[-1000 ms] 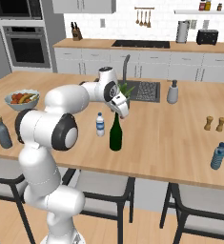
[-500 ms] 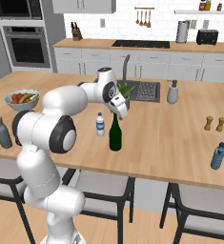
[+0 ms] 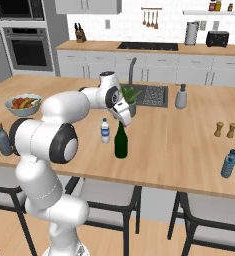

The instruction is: Move the plastic bottles in the middle to the plastics group, and the glass bottles in the middle to the glass group.

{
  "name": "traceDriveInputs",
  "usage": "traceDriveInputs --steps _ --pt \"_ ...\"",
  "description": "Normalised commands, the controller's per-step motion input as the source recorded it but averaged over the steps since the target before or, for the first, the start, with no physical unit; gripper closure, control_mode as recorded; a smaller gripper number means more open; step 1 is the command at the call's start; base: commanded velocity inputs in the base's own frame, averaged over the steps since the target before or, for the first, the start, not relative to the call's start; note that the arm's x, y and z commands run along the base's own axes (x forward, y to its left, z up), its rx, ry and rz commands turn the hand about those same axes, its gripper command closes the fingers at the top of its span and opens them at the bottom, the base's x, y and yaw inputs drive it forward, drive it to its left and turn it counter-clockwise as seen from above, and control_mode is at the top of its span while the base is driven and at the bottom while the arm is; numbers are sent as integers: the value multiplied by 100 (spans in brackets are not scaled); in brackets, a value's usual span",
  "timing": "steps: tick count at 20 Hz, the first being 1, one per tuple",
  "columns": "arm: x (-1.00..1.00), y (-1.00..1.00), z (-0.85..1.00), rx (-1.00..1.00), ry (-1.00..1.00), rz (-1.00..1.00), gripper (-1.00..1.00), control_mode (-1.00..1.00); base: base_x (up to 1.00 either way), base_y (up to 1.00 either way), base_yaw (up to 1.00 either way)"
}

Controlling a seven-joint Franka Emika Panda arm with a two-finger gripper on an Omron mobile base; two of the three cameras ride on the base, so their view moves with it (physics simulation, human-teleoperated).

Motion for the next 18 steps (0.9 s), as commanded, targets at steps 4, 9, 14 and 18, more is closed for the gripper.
traceDriveInputs --steps 4,9,14,18 --pt "0 -1 -9 0 0 -3 -100 -100 0 0 0" --pt "1 0 -13 0 0 -2 100 -100 0 0 0" --pt "7 -1 -17 0 -6 0 100 -100 0 0 0" --pt "1 -13 -28 -7 -6 20 100 -100 0 0 0"
